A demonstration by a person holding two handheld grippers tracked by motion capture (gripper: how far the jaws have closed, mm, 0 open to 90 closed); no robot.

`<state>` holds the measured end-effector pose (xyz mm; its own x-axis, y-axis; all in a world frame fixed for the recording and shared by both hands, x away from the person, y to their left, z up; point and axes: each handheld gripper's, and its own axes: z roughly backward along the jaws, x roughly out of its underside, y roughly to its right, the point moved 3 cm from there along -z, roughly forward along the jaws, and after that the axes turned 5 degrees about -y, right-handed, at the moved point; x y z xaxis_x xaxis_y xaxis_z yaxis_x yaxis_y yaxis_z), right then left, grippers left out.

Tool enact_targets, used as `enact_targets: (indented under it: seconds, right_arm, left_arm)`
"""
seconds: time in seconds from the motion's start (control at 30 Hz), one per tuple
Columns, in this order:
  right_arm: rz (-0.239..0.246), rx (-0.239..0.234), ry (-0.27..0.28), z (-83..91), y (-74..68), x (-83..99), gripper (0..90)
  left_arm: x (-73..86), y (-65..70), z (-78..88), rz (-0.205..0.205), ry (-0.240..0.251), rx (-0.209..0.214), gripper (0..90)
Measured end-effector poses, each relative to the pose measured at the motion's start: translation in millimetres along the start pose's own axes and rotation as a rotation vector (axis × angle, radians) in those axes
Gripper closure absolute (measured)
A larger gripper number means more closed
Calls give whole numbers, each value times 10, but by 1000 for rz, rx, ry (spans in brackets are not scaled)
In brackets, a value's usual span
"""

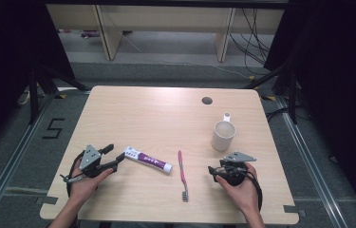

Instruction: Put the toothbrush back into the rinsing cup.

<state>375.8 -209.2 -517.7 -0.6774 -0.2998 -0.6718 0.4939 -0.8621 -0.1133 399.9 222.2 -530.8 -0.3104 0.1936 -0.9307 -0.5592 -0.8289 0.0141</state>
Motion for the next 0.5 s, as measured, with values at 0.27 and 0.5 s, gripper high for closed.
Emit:
enact_targets:
  seconds: [0.27,0.5]
  right_arm:
    - [20,20,-100,27,-17,-84,428]
    - [4,22,-267,71,-102,-246,455]
  left_arm:
    - [0,2,-4,2,2,-3,392]
    - [2,15,-12,-1,-3,2,394]
